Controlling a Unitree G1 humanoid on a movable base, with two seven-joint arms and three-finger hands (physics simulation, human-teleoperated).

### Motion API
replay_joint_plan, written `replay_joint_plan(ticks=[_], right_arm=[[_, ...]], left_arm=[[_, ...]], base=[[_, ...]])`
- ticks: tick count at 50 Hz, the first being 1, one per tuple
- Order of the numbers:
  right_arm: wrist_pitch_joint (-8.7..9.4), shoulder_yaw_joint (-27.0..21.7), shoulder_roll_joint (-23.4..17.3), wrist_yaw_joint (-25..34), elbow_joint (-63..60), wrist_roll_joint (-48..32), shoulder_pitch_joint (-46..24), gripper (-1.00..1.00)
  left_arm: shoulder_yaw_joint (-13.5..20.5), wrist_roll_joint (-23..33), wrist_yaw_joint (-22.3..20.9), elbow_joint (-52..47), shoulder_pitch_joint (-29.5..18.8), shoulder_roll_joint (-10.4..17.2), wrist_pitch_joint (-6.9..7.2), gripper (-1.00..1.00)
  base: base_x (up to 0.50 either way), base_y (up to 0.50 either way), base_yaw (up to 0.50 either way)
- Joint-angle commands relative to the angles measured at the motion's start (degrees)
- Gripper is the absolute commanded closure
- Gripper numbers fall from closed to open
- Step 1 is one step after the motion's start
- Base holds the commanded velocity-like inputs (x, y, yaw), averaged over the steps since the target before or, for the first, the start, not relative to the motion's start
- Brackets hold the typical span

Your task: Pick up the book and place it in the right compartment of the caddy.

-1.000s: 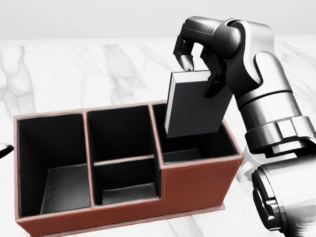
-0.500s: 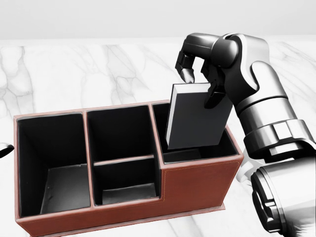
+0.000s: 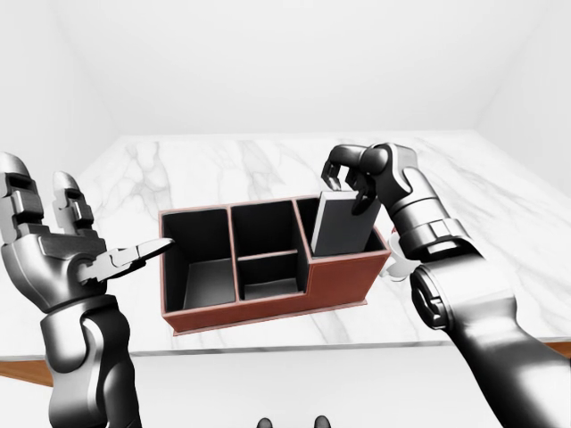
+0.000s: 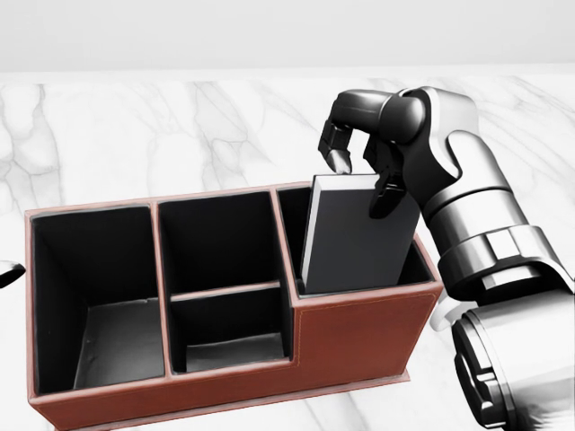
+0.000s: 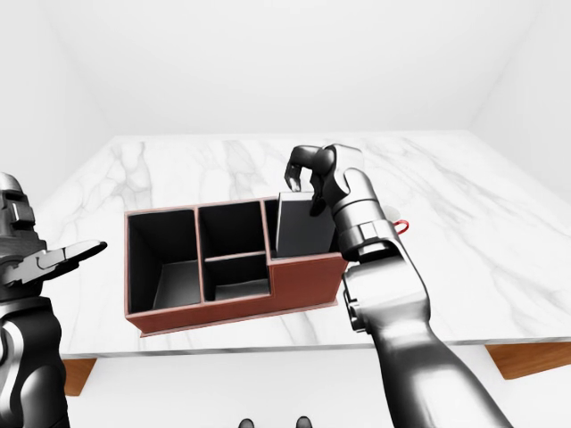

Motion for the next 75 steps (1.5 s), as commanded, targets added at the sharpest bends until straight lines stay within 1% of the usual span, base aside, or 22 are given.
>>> replay_joint_plan(ticks=[1,18,19,20,21,22,23,25,26,63,68,69,70,72,73,75], right_arm=[[0.00,-1.05,0.06,0.00,0.93,0.15,-0.16,1.00],[0.00,-1.02,-0.15,0.00,1.61,0.08,-0.44,1.00],[0.00,-0.98,-0.05,0.00,1.79,0.04,-0.03,0.55],[0.00,-1.02,0.00,0.00,1.89,0.09,0.00,-0.15],[0.00,-1.03,-0.01,0.00,1.95,0.12,-0.07,-0.29],[0.00,-0.97,-0.14,0.00,1.82,0.01,-0.35,-0.39],[0.00,-0.97,-0.26,0.00,1.51,-0.06,-0.73,-0.59],[0.00,-0.96,-0.18,0.00,1.47,-0.13,-0.52,-0.84],[0.00,-1.04,-0.07,0.00,1.75,-0.04,-0.45,-1.00],[0.00,-1.30,-0.92,0.00,1.06,-0.52,-2.14,-1.00],[0.00,-1.27,-0.85,0.00,1.22,-0.43,-1.15,-1.00],[0.00,-1.22,-1.11,0.00,0.64,-0.56,-1.78,-1.00],[0.00,-2.87,-0.96,0.00,-0.02,1.29,-2.76,-1.00],[0.00,-3.15,-1.31,0.00,-2.06,2.44,-3.96,-1.00],[0.00,-3.53,-1.06,0.00,-4.36,3.38,-3.73,-1.00],[0.00,-2.46,-1.10,0.00,-9.28,2.89,-1.31,-1.00]], left_arm=[[-0.08,0.12,-0.06,0.10,0.09,-0.12,0.00,-1.00],[-0.01,-0.07,0.14,0.12,-0.19,0.11,0.00,-1.00],[-0.02,-0.06,0.14,0.10,-0.19,0.11,0.00,-1.00],[-0.04,-0.05,0.13,0.10,-0.19,0.11,0.00,-1.00],[-0.03,-0.05,0.11,0.13,-0.18,0.11,0.00,-1.00],[-0.01,-0.05,0.09,0.20,-0.20,0.12,0.00,-1.00],[0.01,-0.07,0.08,0.27,-0.23,0.13,0.00,-1.00],[0.04,-0.13,0.06,0.22,-0.22,0.16,0.00,-1.00],[0.04,-0.12,0.06,0.24,-0.22,0.16,0.00,-1.00],[-0.12,0.13,-0.12,0.36,0.12,-0.11,0.00,-1.00],[-0.11,0.10,-0.08,0.21,0.15,-0.13,0.00,-1.00],[-0.10,0.11,-0.07,0.16,0.15,-0.12,0.00,-1.00],[-0.07,0.09,-0.09,0.14,0.16,-0.12,0.00,-1.00],[-0.07,0.09,-0.08,0.21,0.12,-0.10,0.00,-1.00],[-0.03,0.03,-0.06,0.05,0.14,-0.09,0.00,-1.00],[-0.01,0.01,-0.05,0.13,0.07,-0.06,0.00,-1.00]], base=[[0.00,0.00,0.00],[0.00,0.00,0.00],[0.00,0.00,0.00],[0.00,0.00,0.00],[0.00,0.00,0.00],[0.00,0.00,0.00],[0.00,0.00,0.00],[0.00,0.00,0.00],[0.00,0.00,0.00],[0.00,0.00,0.00],[0.00,0.00,0.00],[0.00,0.00,0.00],[0.00,0.00,0.00],[0.00,0.00,0.00],[0.00,0.00,0.00],[0.00,0.00,0.00]])
